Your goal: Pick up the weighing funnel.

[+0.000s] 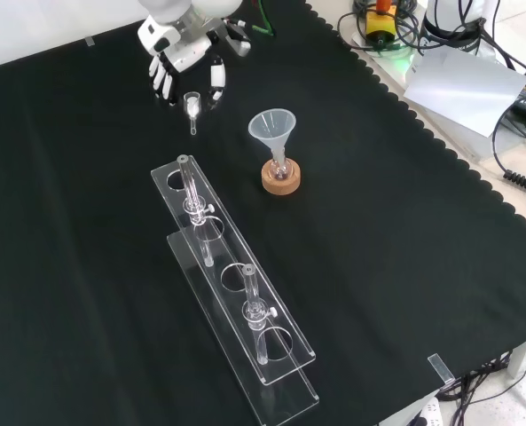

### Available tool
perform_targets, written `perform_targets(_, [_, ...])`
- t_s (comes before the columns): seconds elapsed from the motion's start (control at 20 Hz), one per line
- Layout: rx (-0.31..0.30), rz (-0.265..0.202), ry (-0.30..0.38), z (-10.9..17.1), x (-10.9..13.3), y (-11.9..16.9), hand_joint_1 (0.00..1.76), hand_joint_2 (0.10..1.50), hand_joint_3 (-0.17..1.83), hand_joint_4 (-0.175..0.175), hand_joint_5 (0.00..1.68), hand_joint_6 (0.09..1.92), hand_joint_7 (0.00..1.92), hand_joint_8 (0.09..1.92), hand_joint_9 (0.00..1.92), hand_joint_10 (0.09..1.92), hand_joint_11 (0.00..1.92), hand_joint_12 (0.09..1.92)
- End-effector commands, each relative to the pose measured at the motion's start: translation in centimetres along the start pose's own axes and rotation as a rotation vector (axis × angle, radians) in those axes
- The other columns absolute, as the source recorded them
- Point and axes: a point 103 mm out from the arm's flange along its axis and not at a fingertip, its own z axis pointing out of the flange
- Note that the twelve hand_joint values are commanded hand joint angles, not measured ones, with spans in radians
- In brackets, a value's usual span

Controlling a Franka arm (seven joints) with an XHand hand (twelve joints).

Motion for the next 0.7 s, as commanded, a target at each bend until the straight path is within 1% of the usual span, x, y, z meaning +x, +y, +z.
perform_targets(0.05, [-0.041,0.015,0.014,-2.2,0.4,-3.1,1.06,0.72,0.73,0.175,1.06,1.07,0.56,0.67,0.87,0.53,0.57,1.25])
perform_targets(0.35, [-0.076,0.023,0.014,-4.3,0.7,-5.8,1.06,0.72,0.73,0.175,1.07,1.06,0.56,0.67,0.87,0.52,0.58,1.25])
perform_targets(0.7, [-0.083,0.036,0.006,-5.1,1.3,-8.7,1.07,0.72,0.72,0.175,1.07,1.05,0.57,0.67,0.96,0.48,0.73,1.15])
